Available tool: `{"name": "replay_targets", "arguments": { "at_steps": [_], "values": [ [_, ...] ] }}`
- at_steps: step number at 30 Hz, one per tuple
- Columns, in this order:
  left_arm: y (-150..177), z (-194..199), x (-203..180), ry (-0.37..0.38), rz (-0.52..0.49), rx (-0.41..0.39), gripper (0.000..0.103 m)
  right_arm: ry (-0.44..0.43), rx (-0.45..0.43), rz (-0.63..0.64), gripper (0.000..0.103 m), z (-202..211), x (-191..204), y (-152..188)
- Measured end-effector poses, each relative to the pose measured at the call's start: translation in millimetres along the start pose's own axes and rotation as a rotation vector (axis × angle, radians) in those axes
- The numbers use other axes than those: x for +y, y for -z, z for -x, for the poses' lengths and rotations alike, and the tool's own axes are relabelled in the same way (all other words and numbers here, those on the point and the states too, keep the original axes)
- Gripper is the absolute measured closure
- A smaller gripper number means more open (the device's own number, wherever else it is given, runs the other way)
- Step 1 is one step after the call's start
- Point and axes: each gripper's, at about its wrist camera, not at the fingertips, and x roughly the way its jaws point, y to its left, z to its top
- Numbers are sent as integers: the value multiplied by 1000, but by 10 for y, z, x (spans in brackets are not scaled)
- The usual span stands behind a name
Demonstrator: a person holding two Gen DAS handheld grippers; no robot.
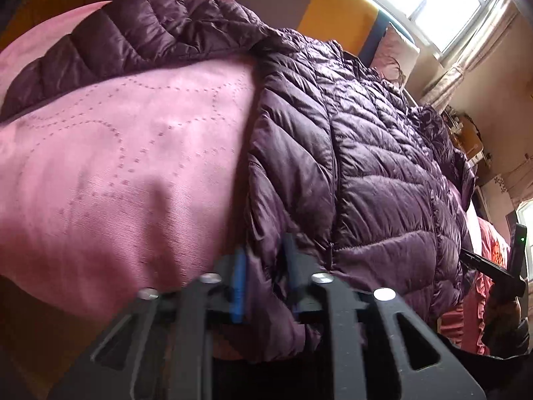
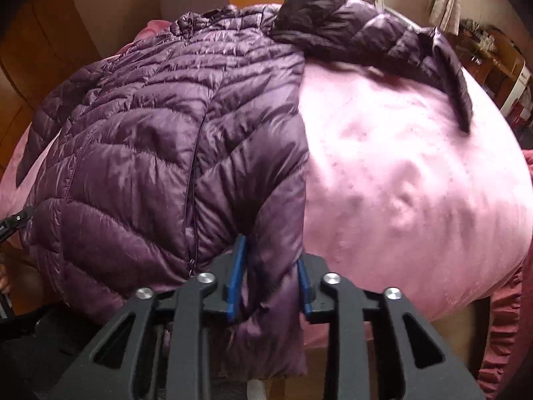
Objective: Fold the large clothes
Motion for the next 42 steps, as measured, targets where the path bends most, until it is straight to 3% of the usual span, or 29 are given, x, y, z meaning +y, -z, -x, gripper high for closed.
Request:
{"name": "replay_targets", "arguments": {
  "at_steps": [1, 2, 5, 12, 16, 20, 21, 24, 25, 28, 30, 32, 35, 38, 40, 42],
  "values": [
    [-75, 35, 59, -10, 23, -20, 40, 16, -35, 6, 41, 69, 31, -48],
    [-137, 123, 167, -35, 72, -77, 29, 24, -76, 13, 33, 138, 79, -114],
    [-314, 340, 564, -97, 191, -167, 29, -17, -151, 33, 20, 181, 353, -316],
    [-685, 682, 1772, -406, 506, -289, 29, -202, -142, 150, 20, -269, 1513, -652],
    [-967, 725, 2280, -395, 602, -312, 29, -249, -106, 201, 20, -555, 1992, -725],
    [-1193, 556, 2458, -368, 603, -316, 26, -230, -86, 220, 19, -768, 2202, -768],
    [-1248, 479, 2507, -347, 603, -302, 27, -224, -84, 221, 17, -810, 2231, -773],
    [-1347, 333, 2613, -318, 594, -253, 63, -215, -67, 209, 15, -914, 2211, -760],
    [-1350, 318, 2594, -310, 583, -252, 81, -212, -63, 204, 14, -941, 2213, -760],
    [-1413, 592, 2547, -284, 584, -353, 98, -203, -62, 206, 12, -963, 2222, -763],
    [-1416, 944, 2536, -324, 592, -453, 99, -194, -67, 212, 10, -984, 2229, -757],
    [-1396, 1140, 2624, -351, 625, -494, 103, -186, -74, 219, 8, -1034, 2247, -742],
    [-1333, 1138, 2808, -515, 655, -442, 103, -182, -90, 215, 6, -1079, 2220, -728],
    [-1191, 906, 2908, -484, 692, -339, 103, -190, -94, 211, 6, -1094, 2185, -740],
    [-1081, 892, 2896, -416, 739, -355, 103, -191, -99, 211, 6, -1096, 2181, -733],
    [-1018, 910, 2839, -385, 753, -371, 96, -191, -102, 211, 5, -1096, 2181, -729]
  ]
}}
